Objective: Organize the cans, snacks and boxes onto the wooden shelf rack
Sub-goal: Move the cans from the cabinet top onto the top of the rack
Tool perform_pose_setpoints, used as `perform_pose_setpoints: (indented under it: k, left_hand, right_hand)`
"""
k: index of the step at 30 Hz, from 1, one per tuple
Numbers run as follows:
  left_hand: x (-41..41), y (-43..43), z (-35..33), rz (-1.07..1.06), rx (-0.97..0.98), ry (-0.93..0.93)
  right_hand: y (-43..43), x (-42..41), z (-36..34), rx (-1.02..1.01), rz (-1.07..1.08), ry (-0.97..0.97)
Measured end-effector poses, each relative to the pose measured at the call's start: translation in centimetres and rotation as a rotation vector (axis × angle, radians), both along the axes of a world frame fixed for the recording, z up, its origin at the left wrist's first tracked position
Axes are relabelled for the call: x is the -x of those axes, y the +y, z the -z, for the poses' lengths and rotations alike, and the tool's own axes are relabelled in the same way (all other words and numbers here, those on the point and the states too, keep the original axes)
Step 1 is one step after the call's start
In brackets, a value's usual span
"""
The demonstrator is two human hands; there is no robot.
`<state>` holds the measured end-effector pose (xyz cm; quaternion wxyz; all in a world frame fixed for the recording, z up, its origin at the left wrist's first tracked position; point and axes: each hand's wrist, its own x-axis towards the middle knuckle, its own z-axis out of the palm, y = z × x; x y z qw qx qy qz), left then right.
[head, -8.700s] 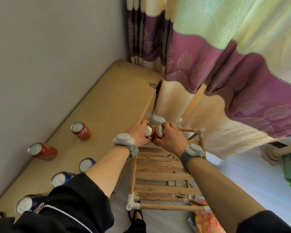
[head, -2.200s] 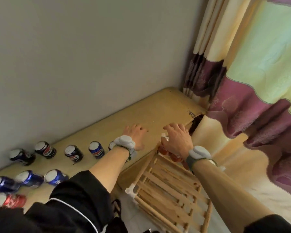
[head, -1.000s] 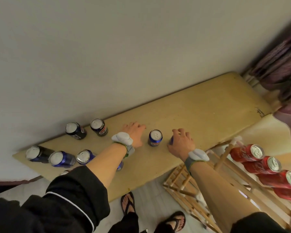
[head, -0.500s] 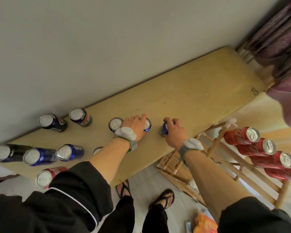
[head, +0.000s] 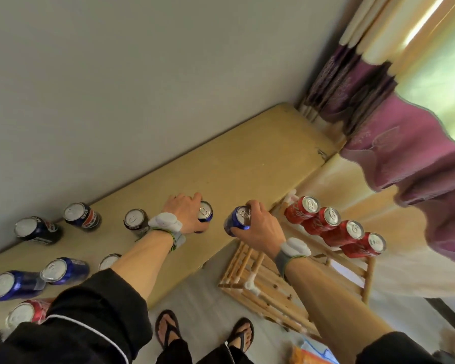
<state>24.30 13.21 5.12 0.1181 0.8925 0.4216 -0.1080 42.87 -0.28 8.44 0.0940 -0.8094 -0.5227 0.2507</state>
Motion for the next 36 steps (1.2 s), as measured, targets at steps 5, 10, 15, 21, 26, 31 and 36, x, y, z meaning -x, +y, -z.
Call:
perform_pose_setpoints:
  k: [5,10,15,21,26,31,36]
  left_hand:
    - [-6.5,-3.4,-2.3,0.082,-0.015,-0.109]
    - [-11.9,-7.1,-2.8,0.169,-0.014,-0.115]
    - [-16.3,-10.0,-2.9,0.196,0.003,-0.134]
    - [-19.7,-11.2,-2.6,0.222,0.03,-0.146]
    - [-21.7,-10.6,-2.4,0.302,0.021,-0.136]
    - [-22.2,-11.0,-2.3,0.36,0.057,-0.125]
    - [-22.3,-11.3,-1.5,0.302,0.121,-0.157]
  right_hand:
    - [-5.3,-3.3,-0.7,-0.012,0.067,-0.047]
    - [-10.3,-7.1,0.0,-0.013,0.183,-0.053]
    - [-13.2,-11.0,0.6,-0.031,0.262,-0.078]
    - [-14.3,-13.3,1.2,-0.017,0.36,-0.061]
    - [-13.7,-13.7,2.0,-0.026,0.47,-0.04]
    - [-12.8,-13.6,1.9,-0.033,0.483,-0.028]
    - [-12.3,-13.4,1.8,-0.02,0.501,-0.005]
